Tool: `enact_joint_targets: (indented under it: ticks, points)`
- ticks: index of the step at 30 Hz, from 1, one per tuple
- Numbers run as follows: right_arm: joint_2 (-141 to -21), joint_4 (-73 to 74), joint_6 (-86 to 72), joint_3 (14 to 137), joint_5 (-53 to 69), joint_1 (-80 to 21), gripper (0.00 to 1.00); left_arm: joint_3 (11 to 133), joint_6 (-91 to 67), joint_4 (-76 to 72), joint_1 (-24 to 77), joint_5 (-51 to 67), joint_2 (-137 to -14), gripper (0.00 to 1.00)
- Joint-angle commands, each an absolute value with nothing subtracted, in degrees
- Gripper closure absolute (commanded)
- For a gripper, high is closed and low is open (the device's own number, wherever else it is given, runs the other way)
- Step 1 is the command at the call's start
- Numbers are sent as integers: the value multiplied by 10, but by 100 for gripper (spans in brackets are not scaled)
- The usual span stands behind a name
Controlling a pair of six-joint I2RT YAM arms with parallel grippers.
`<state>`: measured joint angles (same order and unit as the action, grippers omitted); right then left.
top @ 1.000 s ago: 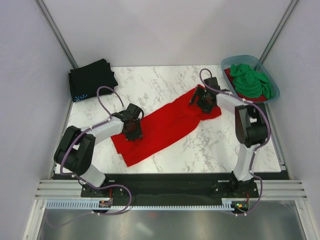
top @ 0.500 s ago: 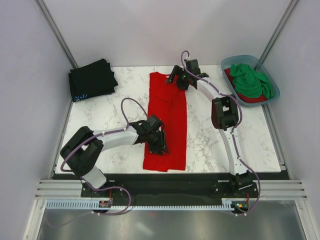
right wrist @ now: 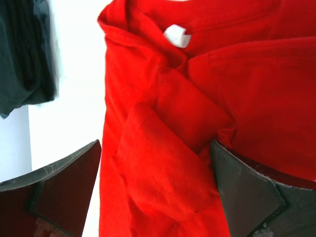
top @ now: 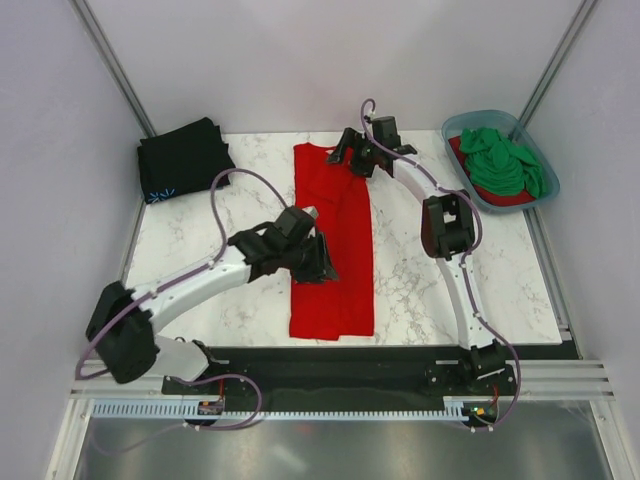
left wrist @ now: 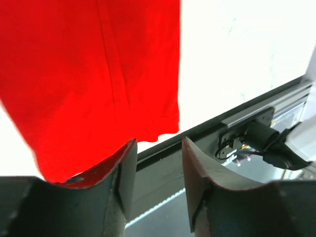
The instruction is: Fold and stack the t-shirts
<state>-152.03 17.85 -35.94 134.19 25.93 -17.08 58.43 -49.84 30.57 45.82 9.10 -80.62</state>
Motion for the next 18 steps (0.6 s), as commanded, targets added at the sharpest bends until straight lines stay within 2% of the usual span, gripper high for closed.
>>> enact_joint_targets:
  ticks: [1, 4, 7, 8, 10, 12, 18]
  points:
    - [-1428, 177, -336, 1362, 284, -171, 2, 576, -445, 340, 460, 7, -721, 50]
    - [-1314, 175, -323, 1300, 276, -171, 2, 522, -444, 336, 458, -25, -651, 36]
    - [-1212, 184, -288, 1162, 218, -178, 2, 461, -462, 331, 457, -57, -568, 11]
    - [-1135, 203, -275, 1118, 182, -184, 2, 444, -464, 319, 457, -62, -549, 1]
    - [-1024, 221, -252, 981, 75, -208, 2, 404, -474, 319, 456, -79, -507, 0]
    - [-961, 259, -277, 848, 28, -221, 2, 382, -483, 320, 455, -74, -489, 0]
    - [-698, 274, -390, 473, 4, -292, 2, 319, -499, 306, 455, -32, -486, 9]
